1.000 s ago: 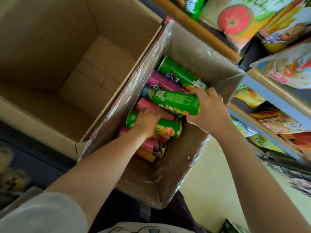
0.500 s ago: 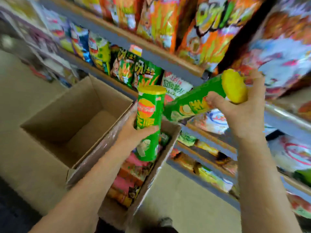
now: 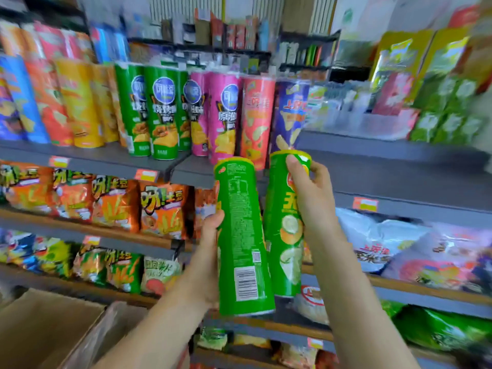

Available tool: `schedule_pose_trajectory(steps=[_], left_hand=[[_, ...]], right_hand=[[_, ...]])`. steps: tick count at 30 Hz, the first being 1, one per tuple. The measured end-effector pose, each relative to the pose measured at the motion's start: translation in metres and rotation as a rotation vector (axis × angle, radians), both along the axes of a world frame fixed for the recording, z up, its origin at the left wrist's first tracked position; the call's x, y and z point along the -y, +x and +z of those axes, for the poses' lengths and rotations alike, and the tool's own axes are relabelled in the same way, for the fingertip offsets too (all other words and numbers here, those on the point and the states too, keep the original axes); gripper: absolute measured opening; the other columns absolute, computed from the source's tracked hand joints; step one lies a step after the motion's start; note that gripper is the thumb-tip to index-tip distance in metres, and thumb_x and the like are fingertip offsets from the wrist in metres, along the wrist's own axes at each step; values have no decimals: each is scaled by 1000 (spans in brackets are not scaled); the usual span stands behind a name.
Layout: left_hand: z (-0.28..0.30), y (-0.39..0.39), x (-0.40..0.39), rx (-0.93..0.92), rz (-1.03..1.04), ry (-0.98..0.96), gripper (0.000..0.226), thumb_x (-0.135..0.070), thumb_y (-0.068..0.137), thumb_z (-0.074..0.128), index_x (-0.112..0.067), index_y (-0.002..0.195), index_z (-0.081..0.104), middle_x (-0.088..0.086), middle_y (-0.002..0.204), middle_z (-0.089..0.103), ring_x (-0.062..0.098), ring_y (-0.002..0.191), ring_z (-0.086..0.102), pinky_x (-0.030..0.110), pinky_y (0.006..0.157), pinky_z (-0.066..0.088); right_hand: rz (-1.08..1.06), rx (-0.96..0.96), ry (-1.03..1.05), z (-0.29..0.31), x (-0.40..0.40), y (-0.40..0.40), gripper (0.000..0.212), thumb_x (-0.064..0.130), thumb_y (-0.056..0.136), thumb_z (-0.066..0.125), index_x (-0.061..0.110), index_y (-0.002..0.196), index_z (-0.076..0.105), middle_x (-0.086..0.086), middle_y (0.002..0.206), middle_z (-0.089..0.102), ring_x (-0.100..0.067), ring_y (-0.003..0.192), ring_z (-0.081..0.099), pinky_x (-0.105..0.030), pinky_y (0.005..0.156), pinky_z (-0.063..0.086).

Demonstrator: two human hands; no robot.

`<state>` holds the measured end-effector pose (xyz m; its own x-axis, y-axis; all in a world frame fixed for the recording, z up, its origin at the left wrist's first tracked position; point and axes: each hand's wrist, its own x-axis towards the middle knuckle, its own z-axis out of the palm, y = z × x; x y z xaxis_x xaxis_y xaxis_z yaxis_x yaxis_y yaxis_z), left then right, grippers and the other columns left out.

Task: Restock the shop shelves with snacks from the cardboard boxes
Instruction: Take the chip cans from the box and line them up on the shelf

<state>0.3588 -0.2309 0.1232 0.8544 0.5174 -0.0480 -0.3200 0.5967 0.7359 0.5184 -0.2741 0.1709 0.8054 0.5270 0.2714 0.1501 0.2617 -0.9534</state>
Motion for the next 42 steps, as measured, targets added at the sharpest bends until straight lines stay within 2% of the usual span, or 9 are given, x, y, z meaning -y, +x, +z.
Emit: schedule_pose_trajectory(steps=[2, 6, 10, 17, 24, 29, 33, 39, 42], left_hand=[[17, 26, 16, 29, -2, -45, 51, -60, 77, 61, -10, 83, 68, 9, 67, 69, 21, 55, 68, 25, 50, 55], [46, 68, 36, 50, 15, 10, 50, -60, 70, 68, -10, 72, 74, 8, 65, 70, 20, 53, 68, 25, 48, 55], [60, 101, 39, -10, -71, 78, 62, -55, 93, 43, -11, 67, 79, 12, 73, 73, 24, 61, 71, 35, 68, 53], [116, 165, 6, -20, 65, 461, 25, -37, 89, 67, -19, 107, 66, 1, 89, 76, 18, 84, 71, 35, 82, 59], [117, 225, -40, -226, 479, 919, 56, -47, 64, 90, -38, 110, 61, -8, 107, 71, 14, 101, 68, 26, 90, 53], [93, 254, -39, -227, 516, 897, 47, -25, 81, 82, -19, 119, 55, -16, 92, 61, -4, 83, 58, 8, 65, 43], [78, 262, -45, -274, 502, 892, 56, -26, 84, 79, -15, 132, 53, -5, 108, 67, 13, 99, 64, 18, 75, 45], [76, 261, -47, -424, 435, 998, 45, -32, 101, 54, -18, 143, 43, 2, 132, 58, 25, 120, 56, 31, 97, 45], [68, 254, -49, -489, 365, 987, 41, -38, 103, 44, -21, 141, 49, 3, 139, 56, 25, 123, 53, 31, 99, 40]], right_hand=[[-20, -12, -25, 1, 19, 18, 42, 45, 86, 71, 24, 118, 56, -2, 95, 72, -18, 76, 70, -42, 74, 60], [-31, -11, -91, -5, 55, 42, 28, 36, 91, 69, 20, 112, 59, 1, 86, 69, 1, 57, 64, -14, 51, 48], [-39, 5, -161, -9, 75, 58, 34, 41, 85, 73, 16, 105, 60, -1, 91, 73, -7, 68, 68, -20, 57, 49], [-279, 202, 28, 37, 89, 120, 32, 35, 83, 77, 11, 98, 63, 0, 79, 68, -11, 64, 62, -28, 62, 49], [-361, 358, -9, 56, 68, 185, 48, 46, 76, 79, 20, 107, 54, 1, 89, 69, -23, 74, 68, -45, 70, 58], [-201, 369, -246, 26, 56, 200, 45, 42, 81, 79, 19, 111, 53, 1, 97, 67, -14, 78, 63, -31, 67, 51], [-108, 454, -403, 8, 55, 206, 49, 48, 82, 75, 19, 118, 59, 4, 108, 66, -15, 98, 62, -27, 82, 48], [-81, 539, -480, 7, 41, 210, 47, 59, 82, 69, 14, 94, 71, -14, 95, 72, -25, 85, 67, -34, 71, 54], [8, 554, -448, 10, 37, 203, 37, 49, 86, 70, 20, 108, 73, 3, 95, 75, -7, 83, 67, -16, 70, 51]])
